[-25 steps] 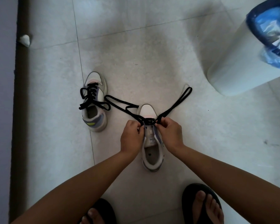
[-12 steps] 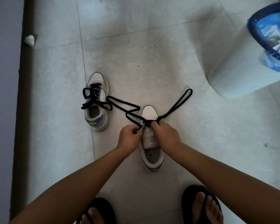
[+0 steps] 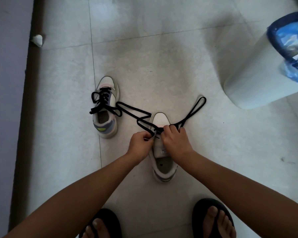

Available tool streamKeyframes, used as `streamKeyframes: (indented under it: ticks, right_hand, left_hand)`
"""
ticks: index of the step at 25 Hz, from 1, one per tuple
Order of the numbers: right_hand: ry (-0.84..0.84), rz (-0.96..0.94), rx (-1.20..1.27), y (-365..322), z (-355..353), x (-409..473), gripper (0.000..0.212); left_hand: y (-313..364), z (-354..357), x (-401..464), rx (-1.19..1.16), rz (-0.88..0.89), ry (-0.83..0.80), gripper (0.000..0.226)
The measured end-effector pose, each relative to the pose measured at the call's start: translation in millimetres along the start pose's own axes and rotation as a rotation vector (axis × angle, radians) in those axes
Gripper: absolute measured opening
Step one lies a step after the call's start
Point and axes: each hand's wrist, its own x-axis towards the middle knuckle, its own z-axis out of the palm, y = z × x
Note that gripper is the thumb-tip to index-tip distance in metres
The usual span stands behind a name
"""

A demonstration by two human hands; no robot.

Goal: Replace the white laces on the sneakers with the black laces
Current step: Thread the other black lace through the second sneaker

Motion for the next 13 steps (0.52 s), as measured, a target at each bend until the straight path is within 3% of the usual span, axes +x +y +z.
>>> streamKeyframes:
  ticks: [3,5,8,13]
  right_hand:
    - [0.188,-0.214,0.178,16.5,2.1,-7.5,0.005]
    - [0.174,-0.273,0.32,23.7,5.4,-9.9,0.013]
    - [-0.081,-0.034,0.473,16.8,14.3,-5.1,0.019]
    - [-0.099,0.158,0.594,2.6,17.1,3.9,0.033]
  left_hand:
    - [0.0,1.7,-1.4,-0.098,-0.063,-0.002,0.019]
    - [2.7,2.4,-3.6,-0.159,-0.116,-0.005,0.015]
    - [5.3,0.2,-6.1,-0.285,-0.199,-0.022,0.013]
    - [9.7,-4.8,-10.5,-0.373,-0.258,-0.042,0.017]
